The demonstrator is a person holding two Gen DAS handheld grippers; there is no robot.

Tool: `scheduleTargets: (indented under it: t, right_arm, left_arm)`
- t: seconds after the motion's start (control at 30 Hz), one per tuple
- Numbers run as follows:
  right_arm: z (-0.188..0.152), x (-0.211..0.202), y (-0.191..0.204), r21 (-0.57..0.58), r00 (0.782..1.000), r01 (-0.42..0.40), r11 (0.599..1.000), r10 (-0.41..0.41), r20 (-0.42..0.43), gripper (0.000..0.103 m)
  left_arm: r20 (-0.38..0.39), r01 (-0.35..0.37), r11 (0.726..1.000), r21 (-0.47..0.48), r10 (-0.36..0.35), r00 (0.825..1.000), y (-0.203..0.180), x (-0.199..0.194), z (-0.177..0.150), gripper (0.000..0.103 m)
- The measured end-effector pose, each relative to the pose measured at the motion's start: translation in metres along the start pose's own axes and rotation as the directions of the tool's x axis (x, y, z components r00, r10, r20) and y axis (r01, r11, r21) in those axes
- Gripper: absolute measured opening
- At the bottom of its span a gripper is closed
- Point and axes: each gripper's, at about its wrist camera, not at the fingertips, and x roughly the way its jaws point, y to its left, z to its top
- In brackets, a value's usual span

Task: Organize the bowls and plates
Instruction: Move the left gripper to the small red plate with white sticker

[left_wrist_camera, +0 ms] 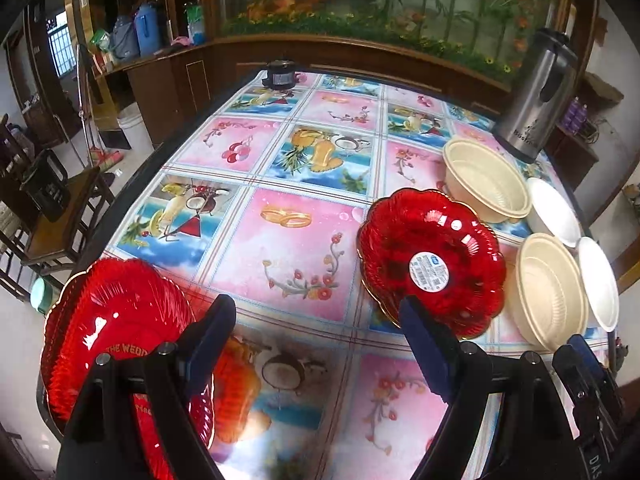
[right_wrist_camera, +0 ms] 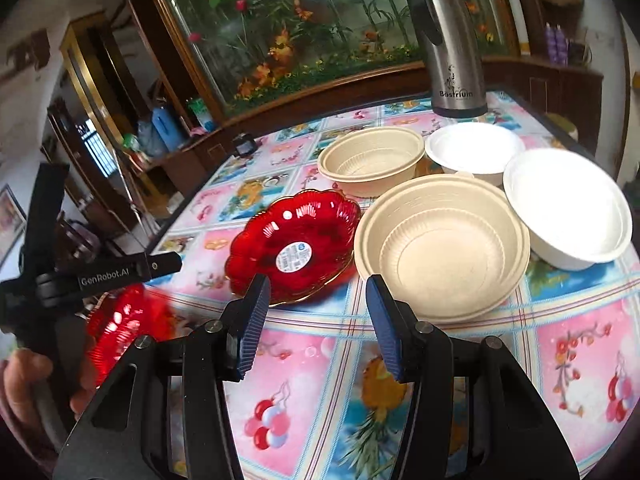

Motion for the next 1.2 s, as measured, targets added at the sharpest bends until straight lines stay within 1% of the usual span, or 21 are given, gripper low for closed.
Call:
scheduleTargets:
  t: [0.3, 0.5, 0.97, 1.2]
  right_arm:
    - [0.003, 0.002, 0.006, -0.065, 0.994, 0.11, 0.992, -0.109, 0.014, 0.05]
    - [0.004, 0.004, 0.007, -0.08, 0.989, 0.149, 0.986, -0.148, 0.008, 0.05]
    - [0.004, 0.014, 0.017, -0.101, 0.98, 0.194, 0.976, -0.197, -0.015, 0.05]
    - [0.003, 0.019, 0.023, -0.116, 0.978, 0.202, 0.972, -0.206, -0.023, 0.05]
  left_arm:
    - [-0.008, -0.018, 1.0, -0.001, 0.018, 1.0, -0.005, 0.011, 0.009, 0.084]
    - [-0.022, -0.019, 1.0, 0.003, 0.019, 1.0, -0.008, 0.018, 0.011, 0.084]
    - [-0.035, -0.015, 1.0, 0.01, 0.015, 0.999, -0.012, 0.028, 0.012, 0.084]
    - [-0.034, -0.019, 1.0, 0.014, 0.019, 0.999, -0.011, 0.032, 0.012, 0.084]
